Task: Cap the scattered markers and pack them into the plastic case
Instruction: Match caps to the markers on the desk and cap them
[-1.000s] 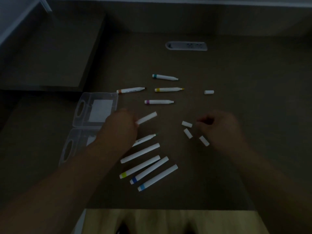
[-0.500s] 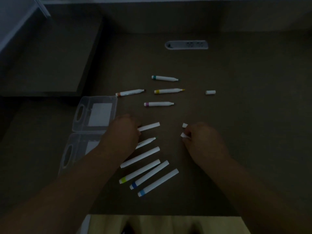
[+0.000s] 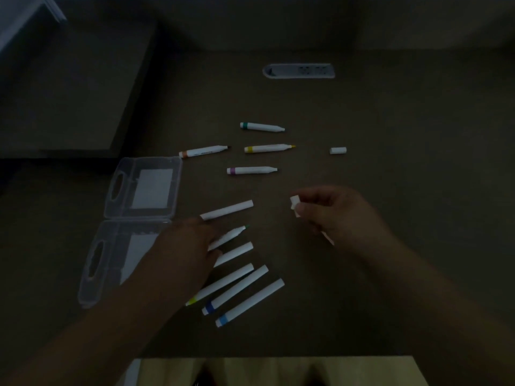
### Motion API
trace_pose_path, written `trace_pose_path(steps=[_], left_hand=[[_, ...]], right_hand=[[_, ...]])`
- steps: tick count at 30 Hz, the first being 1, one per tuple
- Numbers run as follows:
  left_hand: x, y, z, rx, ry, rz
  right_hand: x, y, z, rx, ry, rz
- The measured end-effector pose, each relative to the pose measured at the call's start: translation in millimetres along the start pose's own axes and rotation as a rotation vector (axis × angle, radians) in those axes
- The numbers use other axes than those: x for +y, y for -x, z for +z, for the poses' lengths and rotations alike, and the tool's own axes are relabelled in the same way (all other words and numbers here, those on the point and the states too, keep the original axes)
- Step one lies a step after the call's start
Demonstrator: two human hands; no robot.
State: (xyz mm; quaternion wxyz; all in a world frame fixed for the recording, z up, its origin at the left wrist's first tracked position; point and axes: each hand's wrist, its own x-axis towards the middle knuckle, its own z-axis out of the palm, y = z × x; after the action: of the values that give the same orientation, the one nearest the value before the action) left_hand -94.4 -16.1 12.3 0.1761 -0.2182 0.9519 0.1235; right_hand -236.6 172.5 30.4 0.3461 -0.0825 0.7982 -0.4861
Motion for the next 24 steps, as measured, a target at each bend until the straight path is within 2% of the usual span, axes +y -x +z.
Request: trace_pose_path(steps=[4,10,14,16,20,24], left_hand=[[-2,-6,0,-0.082,-0.006,-0.01],[0,-11,-5,-0.095,-0.016,-0.035],[-2,-10,-6,-0.05,0.037,-0.039],[-3,-12,-5,-0.055,0.052,-0.045],[-3,-15,-2,-0.054,0.068,-0.057],[-3,-17,2,-0.04,0.052,-0.063]], right_hand=[[0,8,5,-0.033,0.024,-0.065],[3,14,16,0.001,0.107,-0.125],[-3,14,20,-0.02,-0.191,-0.001],[-4,14,21,-0.033,-0.26,0.022],[-5,12,20,-0.129,-0.766,0.207],[-4,8,20,-0.236,-0.89,0.372]])
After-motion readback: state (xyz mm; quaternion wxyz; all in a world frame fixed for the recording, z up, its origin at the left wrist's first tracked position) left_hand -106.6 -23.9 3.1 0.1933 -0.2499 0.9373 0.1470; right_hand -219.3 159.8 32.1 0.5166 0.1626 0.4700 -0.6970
